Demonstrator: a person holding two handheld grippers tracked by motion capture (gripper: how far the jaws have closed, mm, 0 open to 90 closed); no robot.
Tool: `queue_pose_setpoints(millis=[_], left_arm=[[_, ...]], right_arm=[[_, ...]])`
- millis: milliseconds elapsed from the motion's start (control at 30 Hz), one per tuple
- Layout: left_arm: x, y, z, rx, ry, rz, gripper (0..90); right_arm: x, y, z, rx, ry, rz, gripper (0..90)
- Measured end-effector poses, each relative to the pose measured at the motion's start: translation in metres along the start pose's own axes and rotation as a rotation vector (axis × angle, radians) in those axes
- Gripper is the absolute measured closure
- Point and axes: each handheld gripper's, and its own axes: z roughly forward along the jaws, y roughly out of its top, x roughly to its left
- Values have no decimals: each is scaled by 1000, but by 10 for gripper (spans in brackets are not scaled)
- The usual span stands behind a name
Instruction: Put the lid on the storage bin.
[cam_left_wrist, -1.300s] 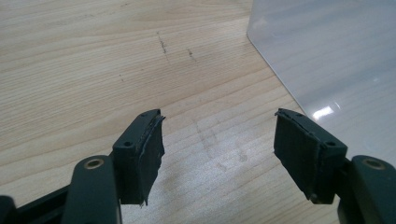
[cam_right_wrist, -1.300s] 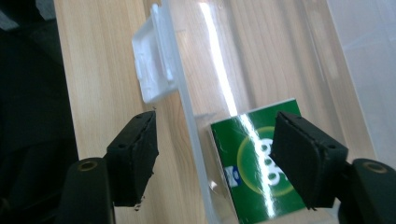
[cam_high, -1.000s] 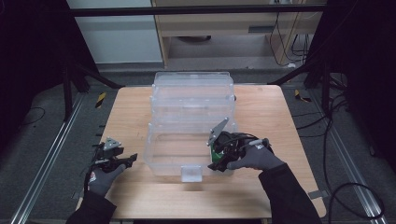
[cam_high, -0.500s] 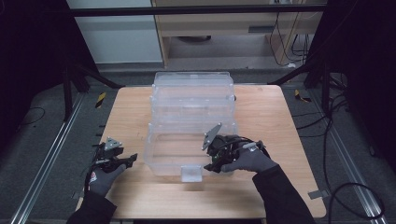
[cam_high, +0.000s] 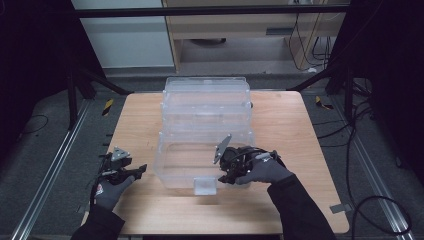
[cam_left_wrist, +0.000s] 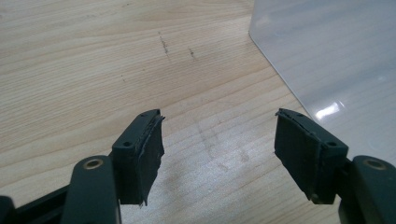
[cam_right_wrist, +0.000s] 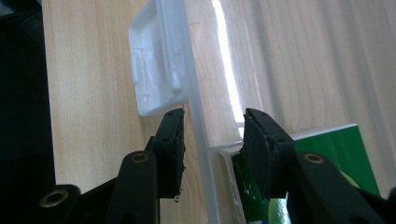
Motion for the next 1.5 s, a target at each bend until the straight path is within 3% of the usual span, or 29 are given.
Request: queue_pose_setpoints(millis=[600,867,967,1267,1500], left_arm=[[-1,1,0,1,-4,3,316],[0,1,-1,-3,-2,5,316],[-1,1,-1,0,-2,6,316],[-2,4,-3,-13,-4,7,318],[-3,20,-17,-57,-2,38,320]], right_arm=[[-2,4,4,5,15,-5,604],[0,5,-3,-33,27,-8,590],[2,6,-3,-38,51,-12,577],[3,12,10,12,73,-11,592],[3,16,14,46,88,1,634]])
